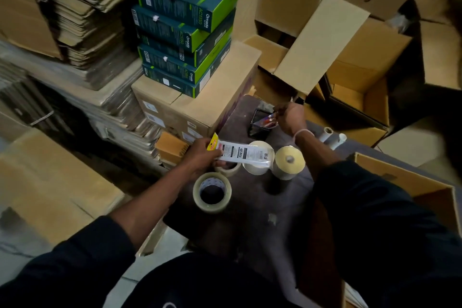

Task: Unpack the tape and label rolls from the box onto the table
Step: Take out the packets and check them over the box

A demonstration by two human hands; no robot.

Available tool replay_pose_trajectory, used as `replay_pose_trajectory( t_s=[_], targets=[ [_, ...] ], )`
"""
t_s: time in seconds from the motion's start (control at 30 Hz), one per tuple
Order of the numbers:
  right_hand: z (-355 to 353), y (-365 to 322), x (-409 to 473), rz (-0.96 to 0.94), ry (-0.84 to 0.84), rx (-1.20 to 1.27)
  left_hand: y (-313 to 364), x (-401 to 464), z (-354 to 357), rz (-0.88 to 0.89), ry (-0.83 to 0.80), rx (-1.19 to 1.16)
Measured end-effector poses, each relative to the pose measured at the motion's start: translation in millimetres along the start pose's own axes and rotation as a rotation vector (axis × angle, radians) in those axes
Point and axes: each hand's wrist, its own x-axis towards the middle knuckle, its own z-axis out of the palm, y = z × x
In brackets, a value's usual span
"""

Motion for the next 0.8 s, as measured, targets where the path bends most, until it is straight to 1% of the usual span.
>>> replay_pose_trajectory(
  t_s=[0.1, 0.17, 0.23, 0.33, 0.4, 0.47, 0.53, 0.6, 0.63, 0.73, 0.8],
  targets=[
    [-6, 12, -1, 0.045, 0.034, 0.023, 1, -1, 4, 0.005, -0.01, 0.002],
    [-14, 13, -9, 0.021, 0.082, 0.057, 3, -2, 8, 0.011, -0.021, -0.008],
    [-22, 14, -20, 0.019, 0.074, 0.121, 5, -3, 13, 0.02, -0.03, -0.012],
    [-34, 20, -40, 0.044, 0.029, 0.204, 8, -5, 24, 0.021, -0.029, -0.005],
    [-45, 21, -60, 0.104, -0.005, 0.282, 12, -9, 33, 0.02, -0.018, -0.034],
    [-59, 20, -82, 0.179, -0.101, 0.35, 16, -13, 41, 0.018, -0.011, -0.051],
    [-73, 22, -102, 0.221, -0.234, 0.358, 19, -17, 50, 0.012, -0.021, -0.07],
    [-86, 29, -118, 0.182, -0.315, 0.38, 24, -22, 62, 0.039, -0.055, -0.088],
    [-93, 35, -123, 0.159, -0.327, 0.412, 27, -24, 70, 0.062, -0.074, -0.085],
    [-116, 54, -137, 0.13, -0.308, 0.496, 33, -26, 92, 0.137, -0.131, -0.042],
    [-133, 71, -143, 0.106, -0.317, 0.446, 38, -25, 111, 0.189, -0.157, -0.022]
  ],
)
